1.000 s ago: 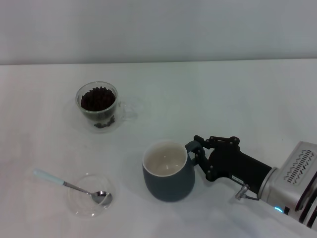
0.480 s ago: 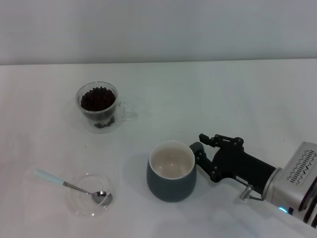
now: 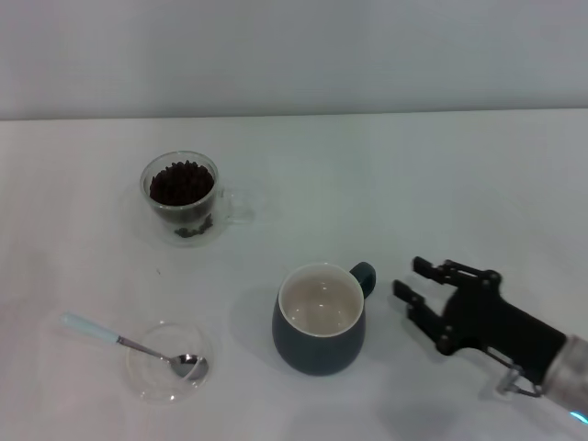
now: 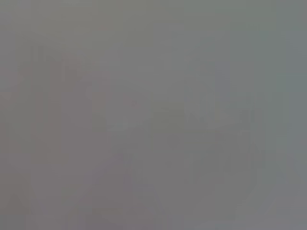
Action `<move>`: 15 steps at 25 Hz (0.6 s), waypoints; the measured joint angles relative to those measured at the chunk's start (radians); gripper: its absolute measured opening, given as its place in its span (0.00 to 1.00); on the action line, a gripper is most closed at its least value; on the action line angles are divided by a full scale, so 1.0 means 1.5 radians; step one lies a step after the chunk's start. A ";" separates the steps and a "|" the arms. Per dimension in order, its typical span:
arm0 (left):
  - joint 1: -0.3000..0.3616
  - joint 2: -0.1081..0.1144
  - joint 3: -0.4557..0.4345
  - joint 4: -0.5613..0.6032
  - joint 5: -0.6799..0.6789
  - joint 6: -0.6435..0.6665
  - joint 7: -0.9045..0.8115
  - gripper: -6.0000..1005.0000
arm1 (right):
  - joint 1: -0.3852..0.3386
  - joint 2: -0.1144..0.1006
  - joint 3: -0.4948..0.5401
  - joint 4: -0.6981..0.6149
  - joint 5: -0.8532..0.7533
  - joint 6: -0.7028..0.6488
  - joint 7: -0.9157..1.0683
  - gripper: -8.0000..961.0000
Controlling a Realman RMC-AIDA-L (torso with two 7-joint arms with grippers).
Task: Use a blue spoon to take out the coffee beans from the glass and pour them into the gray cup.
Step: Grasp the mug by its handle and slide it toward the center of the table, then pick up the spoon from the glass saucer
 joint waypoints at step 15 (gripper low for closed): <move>0.037 0.000 0.007 -0.040 0.121 0.028 -0.321 0.71 | -0.001 -0.036 0.198 0.182 0.004 -0.205 -0.006 0.41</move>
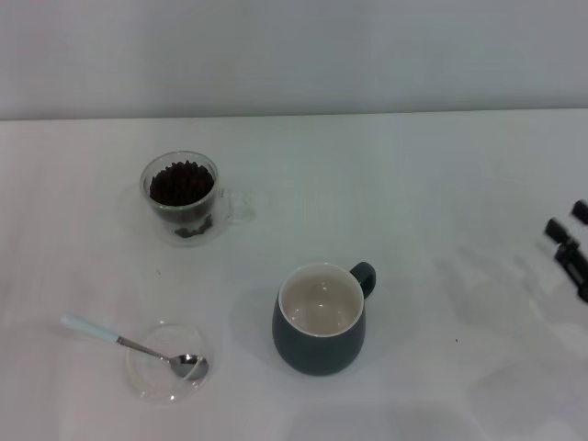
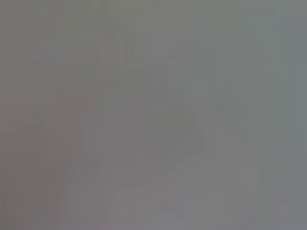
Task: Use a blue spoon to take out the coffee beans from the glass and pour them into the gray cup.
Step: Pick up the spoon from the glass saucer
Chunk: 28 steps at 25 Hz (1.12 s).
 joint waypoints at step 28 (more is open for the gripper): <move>0.045 0.010 0.276 0.067 0.122 -0.111 -0.717 0.70 | 0.016 0.004 0.217 -0.046 0.008 -0.011 -0.172 0.41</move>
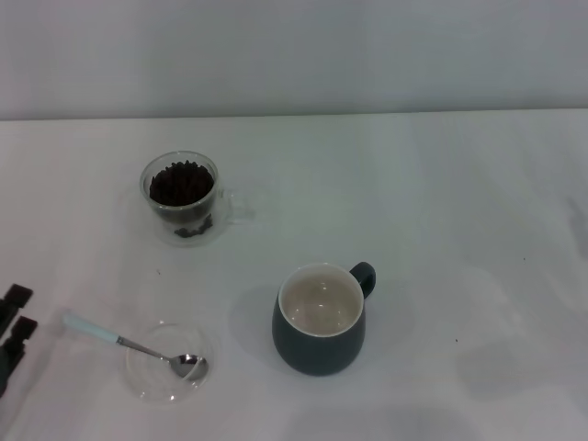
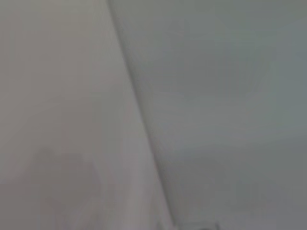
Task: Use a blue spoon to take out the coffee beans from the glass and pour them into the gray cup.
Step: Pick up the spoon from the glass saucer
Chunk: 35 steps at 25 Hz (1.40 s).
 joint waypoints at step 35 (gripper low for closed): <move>-0.044 -0.005 0.103 0.019 0.012 -0.032 0.040 0.60 | -0.018 0.020 0.020 0.001 0.000 -0.014 -0.003 0.41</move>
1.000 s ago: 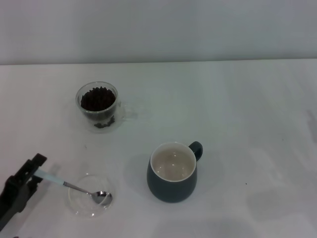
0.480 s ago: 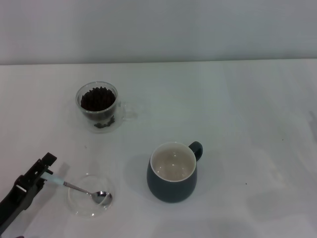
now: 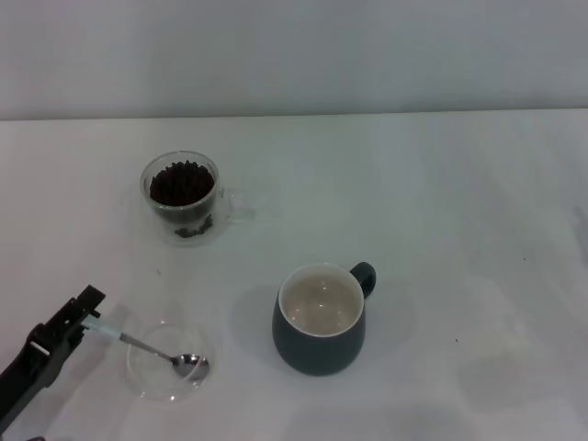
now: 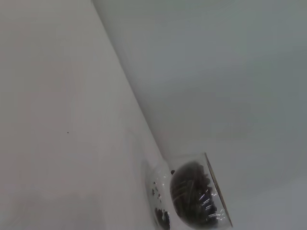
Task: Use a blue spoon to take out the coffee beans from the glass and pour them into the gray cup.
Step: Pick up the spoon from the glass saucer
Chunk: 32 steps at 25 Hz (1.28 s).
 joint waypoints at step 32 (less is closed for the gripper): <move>0.059 0.036 -0.001 0.122 0.011 0.102 -0.042 0.14 | -0.018 0.011 -0.005 0.001 -0.007 -0.025 -0.017 0.41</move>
